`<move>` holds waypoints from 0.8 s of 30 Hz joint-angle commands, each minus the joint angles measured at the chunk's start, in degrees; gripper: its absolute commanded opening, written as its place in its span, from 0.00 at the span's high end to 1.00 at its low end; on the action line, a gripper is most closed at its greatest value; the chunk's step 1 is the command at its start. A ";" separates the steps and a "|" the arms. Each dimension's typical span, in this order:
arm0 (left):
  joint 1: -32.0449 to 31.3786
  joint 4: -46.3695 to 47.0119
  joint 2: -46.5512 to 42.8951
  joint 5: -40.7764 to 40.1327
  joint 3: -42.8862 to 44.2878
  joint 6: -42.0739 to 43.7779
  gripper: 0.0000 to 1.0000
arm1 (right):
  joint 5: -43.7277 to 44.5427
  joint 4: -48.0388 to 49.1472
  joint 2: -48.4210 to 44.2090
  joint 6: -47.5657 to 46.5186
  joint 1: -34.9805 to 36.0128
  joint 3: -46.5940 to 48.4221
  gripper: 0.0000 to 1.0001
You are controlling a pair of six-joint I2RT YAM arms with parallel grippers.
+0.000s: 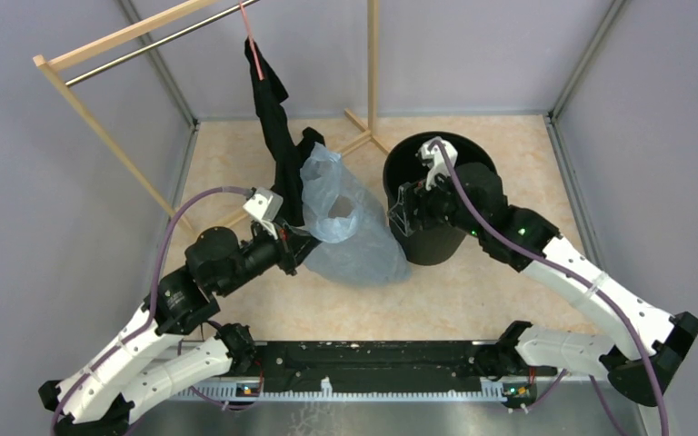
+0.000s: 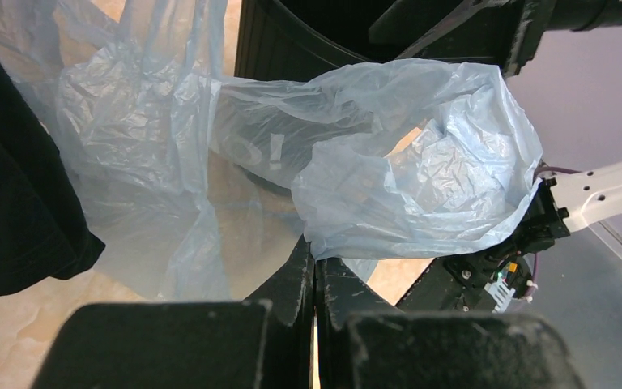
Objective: Put the trash bags into the trash bin
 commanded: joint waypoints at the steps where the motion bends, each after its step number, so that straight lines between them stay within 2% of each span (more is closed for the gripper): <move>1: -0.07 3.50 0.36 2.79 -0.68 1.04 1.00 | -4.80 -4.97 -1.50 -1.37 1.00 7.75 0.17; 5: -0.05 3.67 0.27 2.76 -0.57 0.91 1.00 | -11.66 -6.20 -2.81 -5.47 1.22 10.39 0.02; 8: -0.05 4.04 0.41 2.92 -0.32 0.66 1.00 | -19.78 -4.01 -2.80 -6.49 1.93 10.34 0.01; 11: -0.05 4.62 0.52 3.45 -0.26 0.35 1.00 | -21.40 0.77 -1.43 -4.97 6.70 9.46 0.01; 14: -0.05 4.80 0.78 3.86 -0.34 0.08 1.00 | -14.41 4.58 0.53 -8.92 16.66 9.04 0.01; 17: -0.09 4.69 0.96 5.15 -0.21 -0.13 1.00 | -0.64 3.58 3.46 -16.16 24.10 11.53 0.01; 20: -0.05 4.57 0.88 6.62 0.32 -0.40 1.00 | 10.10 3.76 5.07 -19.31 25.42 11.63 0.01; 24: -0.05 5.20 0.24 8.37 -0.25 -1.36 1.00 | 10.41 11.86 2.95 -22.91 25.40 5.72 0.01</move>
